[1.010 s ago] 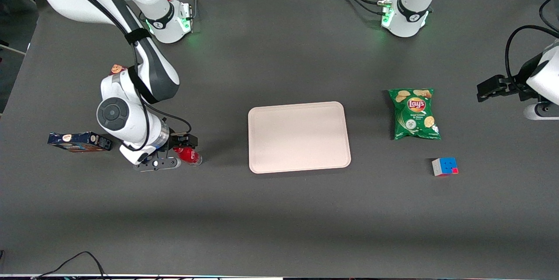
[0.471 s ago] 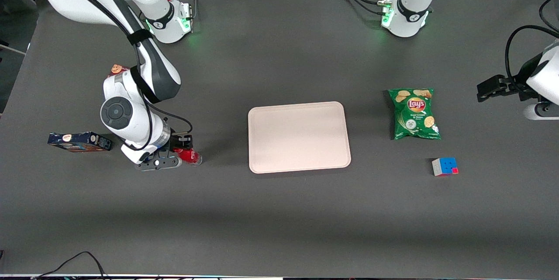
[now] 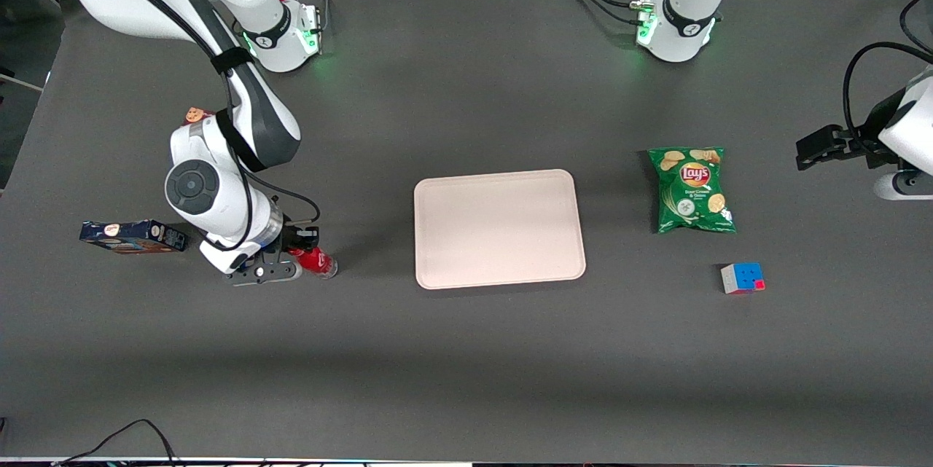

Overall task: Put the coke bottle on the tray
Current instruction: 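Close the right gripper on the bottle cap end and lift it, then carry the held bottle over the white tray and lower it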

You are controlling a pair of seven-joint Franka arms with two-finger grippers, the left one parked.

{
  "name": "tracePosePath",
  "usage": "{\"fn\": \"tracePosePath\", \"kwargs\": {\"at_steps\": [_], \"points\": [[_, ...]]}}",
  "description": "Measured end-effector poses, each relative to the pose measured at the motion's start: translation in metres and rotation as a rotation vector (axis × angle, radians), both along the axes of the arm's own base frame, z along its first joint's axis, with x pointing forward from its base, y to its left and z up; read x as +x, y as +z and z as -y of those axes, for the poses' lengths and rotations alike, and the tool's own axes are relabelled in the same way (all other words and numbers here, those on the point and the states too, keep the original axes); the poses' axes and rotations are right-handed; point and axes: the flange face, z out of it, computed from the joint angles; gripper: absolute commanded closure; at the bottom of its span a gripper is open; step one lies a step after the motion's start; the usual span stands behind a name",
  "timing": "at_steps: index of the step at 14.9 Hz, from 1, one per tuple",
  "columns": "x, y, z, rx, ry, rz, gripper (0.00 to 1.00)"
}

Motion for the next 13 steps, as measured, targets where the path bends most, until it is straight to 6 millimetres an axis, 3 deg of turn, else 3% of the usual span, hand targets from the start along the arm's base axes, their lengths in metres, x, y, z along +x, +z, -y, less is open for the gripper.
{"fn": "tracePosePath", "kwargs": {"at_steps": [3,7,10,13], "points": [[-0.004,0.043,-0.004,-0.024,0.007,-0.021,1.0],[-0.023,0.134,-0.036,-0.041,0.011,-0.016,1.0],[-0.043,0.191,-0.081,-0.029,-0.036,-0.003,1.0],[-0.059,0.206,-0.139,0.005,-0.08,0.01,1.0]]}}
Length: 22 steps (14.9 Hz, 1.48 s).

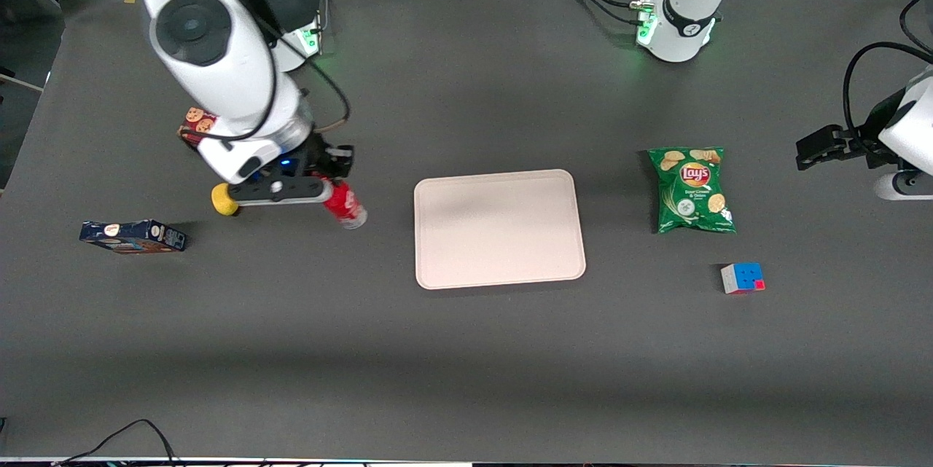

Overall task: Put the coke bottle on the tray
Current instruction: 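Carry the held bottle over the white tray and lower it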

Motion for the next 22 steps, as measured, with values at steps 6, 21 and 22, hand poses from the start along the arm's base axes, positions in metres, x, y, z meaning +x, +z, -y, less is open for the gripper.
{"fn": "tracePosePath", "kwargs": {"at_steps": [6,21,22], "points": [[-0.002,-0.069,-0.117,0.034,-0.068,-0.051,1.0],[0.027,-0.2,-0.127,-0.012,-0.088,-0.085,1.0],[0.027,-0.202,-0.127,-0.014,-0.089,-0.087,1.0]]}}
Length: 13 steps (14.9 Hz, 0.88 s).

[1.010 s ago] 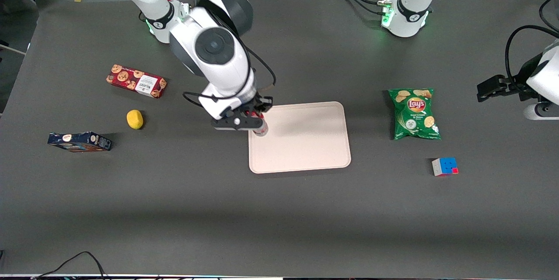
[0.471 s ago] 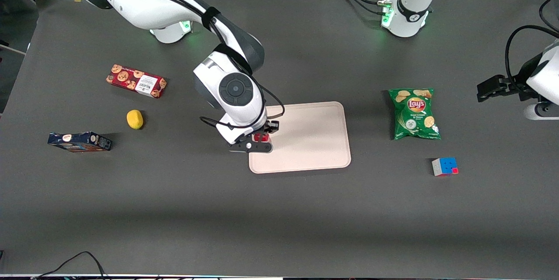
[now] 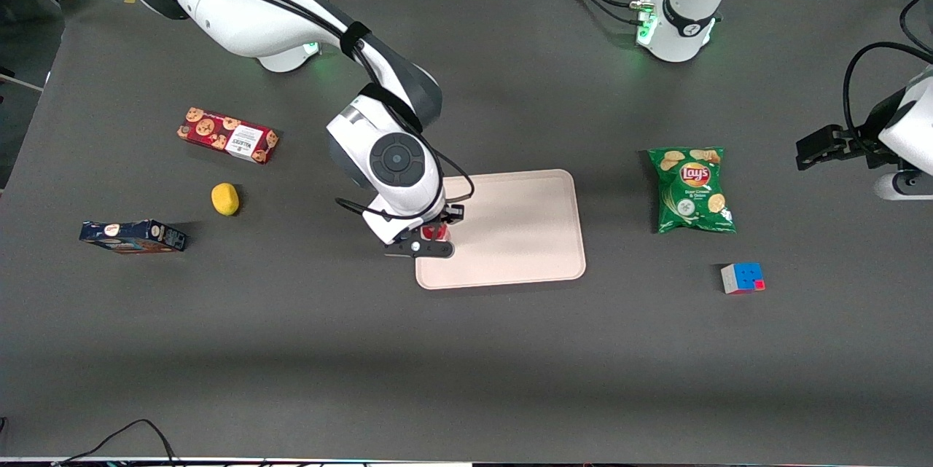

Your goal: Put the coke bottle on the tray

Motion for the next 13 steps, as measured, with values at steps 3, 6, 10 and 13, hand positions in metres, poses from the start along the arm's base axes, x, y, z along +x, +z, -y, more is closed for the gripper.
{"fn": "tracePosePath", "kwargs": {"at_steps": [3,6,10,13], "points": [[0.002,-0.003,0.001,0.0,-0.002,0.003,0.93],[0.001,-0.007,0.0,0.006,-0.001,0.009,0.1],[0.002,-0.007,0.0,0.014,-0.003,0.018,0.0],[0.011,0.005,0.009,0.024,-0.025,0.038,0.0]]}}
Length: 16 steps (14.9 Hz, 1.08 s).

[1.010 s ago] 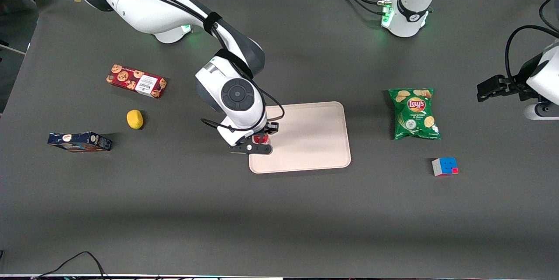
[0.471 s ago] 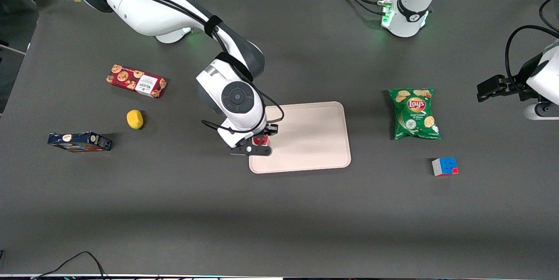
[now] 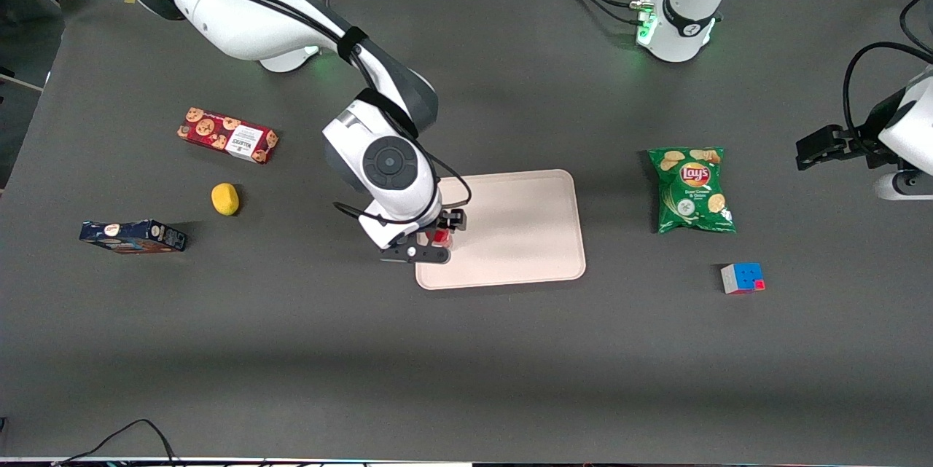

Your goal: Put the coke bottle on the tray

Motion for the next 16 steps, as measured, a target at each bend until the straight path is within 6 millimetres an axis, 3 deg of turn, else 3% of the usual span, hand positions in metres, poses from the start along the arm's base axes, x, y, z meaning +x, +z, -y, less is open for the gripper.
{"fn": "tracePosePath", "kwargs": {"at_steps": [3,6,9,13,16], "points": [[0.02,0.06,0.032,0.027,-0.055,0.081,0.0],[0.036,0.141,0.093,0.048,-0.106,0.184,0.0],[0.042,0.199,0.164,0.085,-0.034,0.224,0.0],[0.039,0.226,0.269,0.031,0.075,0.217,0.0],[0.025,0.249,0.335,0.005,0.079,0.174,0.0]]}}
